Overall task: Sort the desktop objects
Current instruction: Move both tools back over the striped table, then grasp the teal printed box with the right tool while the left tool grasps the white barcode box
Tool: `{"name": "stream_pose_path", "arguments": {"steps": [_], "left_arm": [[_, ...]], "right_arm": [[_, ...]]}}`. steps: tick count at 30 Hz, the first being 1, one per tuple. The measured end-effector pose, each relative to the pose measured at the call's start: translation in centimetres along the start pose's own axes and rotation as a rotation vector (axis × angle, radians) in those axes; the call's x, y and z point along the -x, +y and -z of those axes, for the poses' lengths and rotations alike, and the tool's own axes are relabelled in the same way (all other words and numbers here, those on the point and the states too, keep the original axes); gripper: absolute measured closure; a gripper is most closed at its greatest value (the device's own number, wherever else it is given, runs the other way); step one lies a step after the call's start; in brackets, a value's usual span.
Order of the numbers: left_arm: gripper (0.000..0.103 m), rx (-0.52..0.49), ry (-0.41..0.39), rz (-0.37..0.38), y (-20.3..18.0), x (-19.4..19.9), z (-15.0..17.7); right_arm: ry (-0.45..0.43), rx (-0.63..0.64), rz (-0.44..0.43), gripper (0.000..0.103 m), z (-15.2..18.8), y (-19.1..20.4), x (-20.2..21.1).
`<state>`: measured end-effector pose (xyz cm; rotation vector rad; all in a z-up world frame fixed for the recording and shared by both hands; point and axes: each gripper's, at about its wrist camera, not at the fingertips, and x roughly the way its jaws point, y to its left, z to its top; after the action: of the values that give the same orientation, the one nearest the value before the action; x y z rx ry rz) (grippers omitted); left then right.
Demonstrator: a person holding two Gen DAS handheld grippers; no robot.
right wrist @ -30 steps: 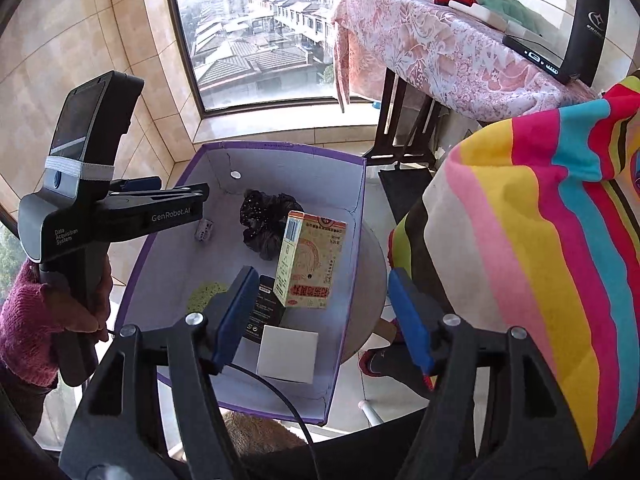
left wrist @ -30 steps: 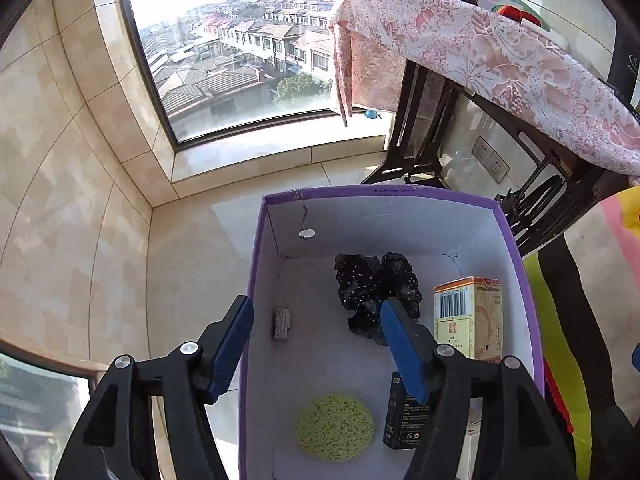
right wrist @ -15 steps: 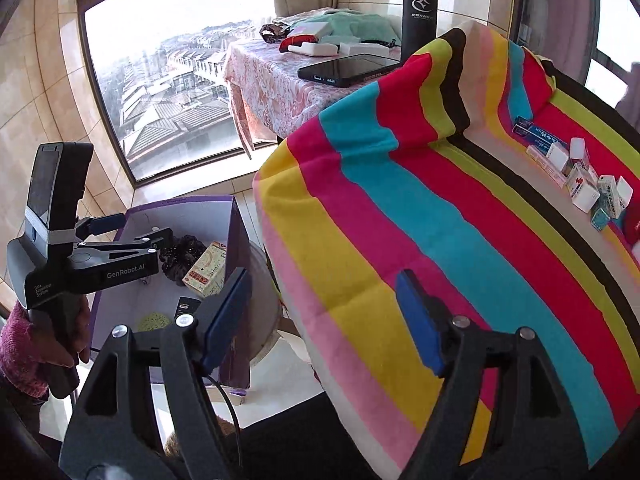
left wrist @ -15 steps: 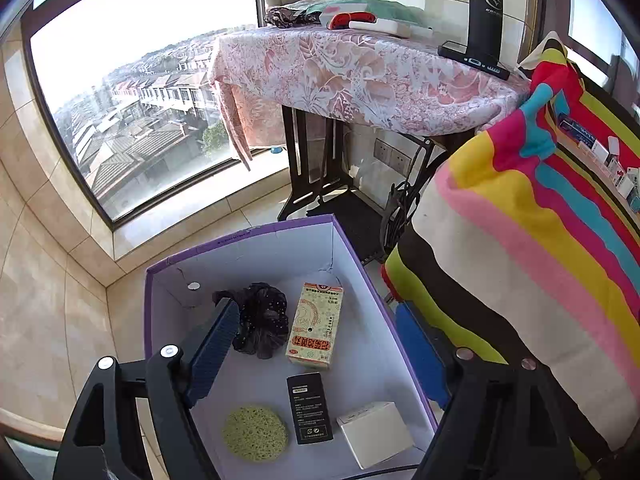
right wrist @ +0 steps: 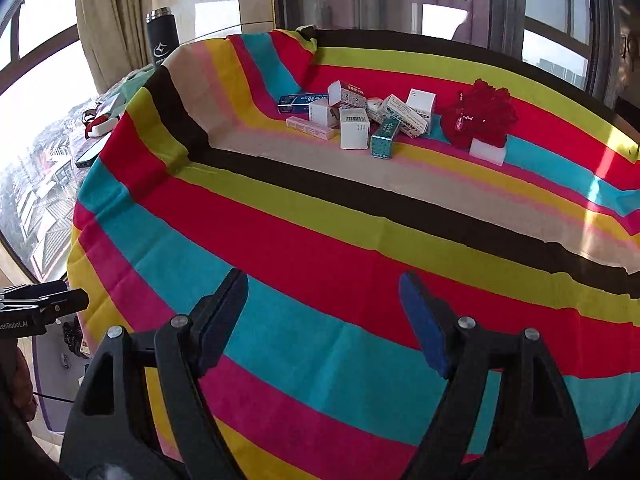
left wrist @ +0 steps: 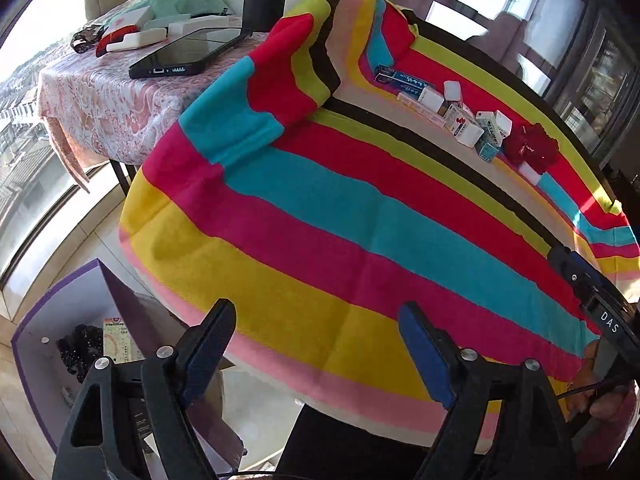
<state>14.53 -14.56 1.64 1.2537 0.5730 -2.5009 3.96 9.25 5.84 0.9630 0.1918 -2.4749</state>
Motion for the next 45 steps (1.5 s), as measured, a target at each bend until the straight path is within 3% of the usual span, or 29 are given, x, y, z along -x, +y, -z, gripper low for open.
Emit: {"name": "stream_pose_path", "arguments": {"steps": [6,10,12,17,19,22,24,25,31,36,39,40,43,45], "left_arm": [[0.019,-0.120,-0.067,0.066,-6.4,-4.6,-6.7],[0.019,-0.109,-0.005,0.093,-8.9,-9.7,-10.6],[0.019,-0.088,0.024,0.093,-9.6,-11.9,-12.1],[0.019,-0.112,0.010,0.035,-11.4,-14.1,-14.3],[0.019,-0.106,0.014,0.045,-12.0,-14.7,-15.0],[0.019,-0.105,0.021,0.077,-13.3,-15.7,-16.0],[0.019,-0.110,0.022,0.092,-14.8,-16.6,-16.8],[0.019,-0.113,0.023,0.107,-15.4,-16.9,-17.2],[0.019,-0.157,0.000,0.110,-20.0,-19.3,-18.8],[0.019,-0.202,-0.051,0.013,-22.9,-21.5,-20.3],[0.019,-0.181,-0.039,-0.015,-23.2,-23.0,-21.2],[0.025,-0.181,-0.050,-0.014,-23.1,-22.9,-21.3],[0.063,-0.200,-0.064,-0.053,-22.5,-22.3,-20.8],[0.063,-0.203,-0.059,-0.021,-21.4,-21.5,-20.0]], "right_arm": [[0.088,-0.090,0.004,0.023,-4.7,-5.0,-6.4],[0.148,-0.054,0.076,0.026,-8.3,-6.0,-12.2],[0.174,-0.042,0.084,0.026,-9.5,-6.2,-14.7],[0.187,-0.014,0.096,0.028,-12.5,-6.5,-18.2],[0.194,0.011,0.151,0.036,-13.3,-6.9,-19.2],[0.200,-0.029,0.127,0.039,-14.2,-8.5,-20.1],[0.170,-0.038,0.108,0.056,-14.0,-9.3,-20.0],[0.158,-0.014,0.105,0.071,-13.8,-9.5,-19.7],[0.179,-0.004,0.118,0.071,-11.2,-12.7,-16.7],[0.154,-0.013,0.105,0.071,-8.3,-15.2,-13.9],[0.152,-0.024,0.106,0.071,-7.6,-15.7,-13.2],[0.152,-0.017,0.115,0.071,-7.5,-15.6,-13.1],[0.152,0.004,0.136,0.071,-7.1,-15.3,-12.7],[0.154,-0.007,0.125,0.071,-7.0,-15.5,-12.7]]}}
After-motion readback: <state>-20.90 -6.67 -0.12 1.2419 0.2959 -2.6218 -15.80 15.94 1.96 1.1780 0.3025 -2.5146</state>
